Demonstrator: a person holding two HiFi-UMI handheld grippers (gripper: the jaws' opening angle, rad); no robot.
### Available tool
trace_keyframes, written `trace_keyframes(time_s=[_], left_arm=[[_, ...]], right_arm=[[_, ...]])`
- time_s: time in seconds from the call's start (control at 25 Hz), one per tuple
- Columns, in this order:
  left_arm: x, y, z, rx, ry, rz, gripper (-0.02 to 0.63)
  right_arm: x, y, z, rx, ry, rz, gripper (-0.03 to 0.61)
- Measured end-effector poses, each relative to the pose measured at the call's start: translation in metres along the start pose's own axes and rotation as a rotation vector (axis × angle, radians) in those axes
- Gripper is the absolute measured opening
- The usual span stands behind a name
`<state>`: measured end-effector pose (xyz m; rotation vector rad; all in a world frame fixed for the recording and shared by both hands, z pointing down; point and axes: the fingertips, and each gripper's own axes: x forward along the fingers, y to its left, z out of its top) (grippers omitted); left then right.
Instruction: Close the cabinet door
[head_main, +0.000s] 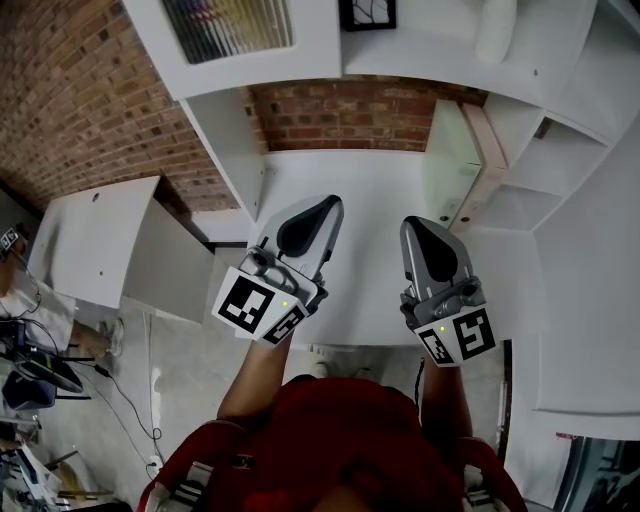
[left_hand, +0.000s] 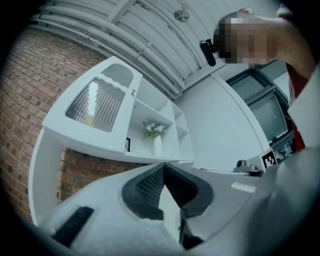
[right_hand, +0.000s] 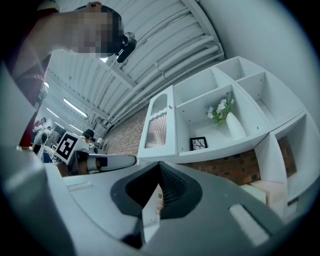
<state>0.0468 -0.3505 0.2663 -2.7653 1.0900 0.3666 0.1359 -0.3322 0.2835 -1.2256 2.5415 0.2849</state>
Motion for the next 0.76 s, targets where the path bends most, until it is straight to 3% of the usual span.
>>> trace_keyframes(time_s=[0.76], left_arm=[[-0.0056, -0.0012, 0.0080, -0.004, -0.016, -0.005, 0.002]], right_arm=[[-0.0005, 0.0064, 0.0093, -0.012, -0.009, 0.000, 0.012]])
